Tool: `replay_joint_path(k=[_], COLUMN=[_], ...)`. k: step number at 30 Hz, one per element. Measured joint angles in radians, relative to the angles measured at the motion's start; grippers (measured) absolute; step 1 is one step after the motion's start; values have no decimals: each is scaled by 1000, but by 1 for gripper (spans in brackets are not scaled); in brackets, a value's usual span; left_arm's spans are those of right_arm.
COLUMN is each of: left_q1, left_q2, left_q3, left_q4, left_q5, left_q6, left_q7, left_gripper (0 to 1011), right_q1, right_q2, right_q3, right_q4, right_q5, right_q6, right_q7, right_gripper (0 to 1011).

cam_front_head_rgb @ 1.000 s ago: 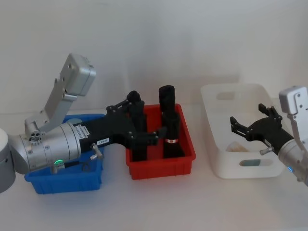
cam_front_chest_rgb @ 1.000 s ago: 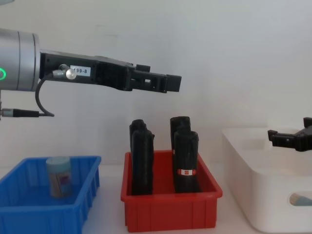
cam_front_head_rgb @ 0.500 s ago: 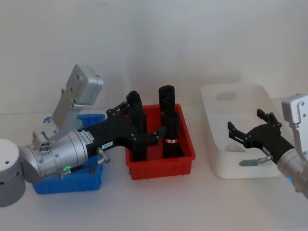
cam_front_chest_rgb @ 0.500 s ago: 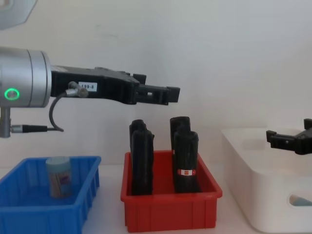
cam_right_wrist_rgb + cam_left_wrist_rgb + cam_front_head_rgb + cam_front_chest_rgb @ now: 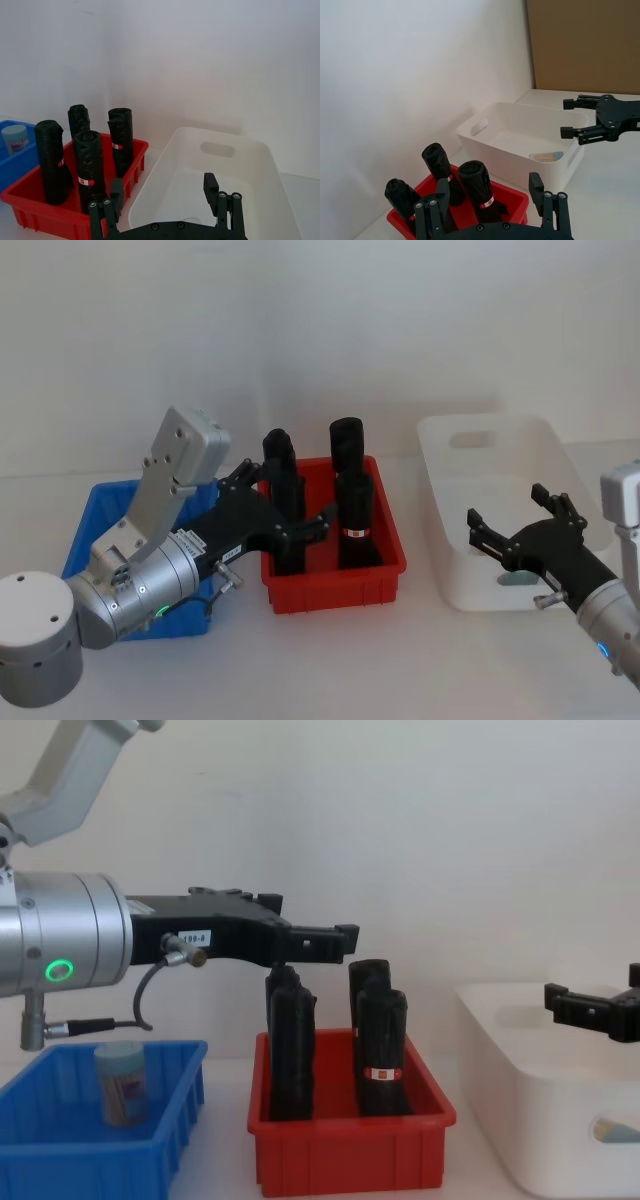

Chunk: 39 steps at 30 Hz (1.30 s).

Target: Pick the cotton swabs from the blue box and place them into the white box.

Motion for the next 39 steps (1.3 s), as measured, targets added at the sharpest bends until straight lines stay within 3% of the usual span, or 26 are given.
replay_joint_path(k=[15, 29, 39], left_q1=[53, 101, 116], left_q2=[-23, -44, -50], left_q3=[42, 81, 92], left_q4=[9, 18, 20], left_q5=[45, 86, 98], left_q6=[-88, -169, -194], left_q7=[201, 385, 441], left_gripper=[1004, 1004, 1004], right_q1=[-129, -142, -142], right_q2=[6, 7, 7], right_q3=[6, 6, 6], right_q4=[-160, -176, -176], right_q5=[42, 46, 46], right_q6=[3, 3, 3], right_q7=[-44, -49, -48], right_gripper=[1001, 1001, 1002])
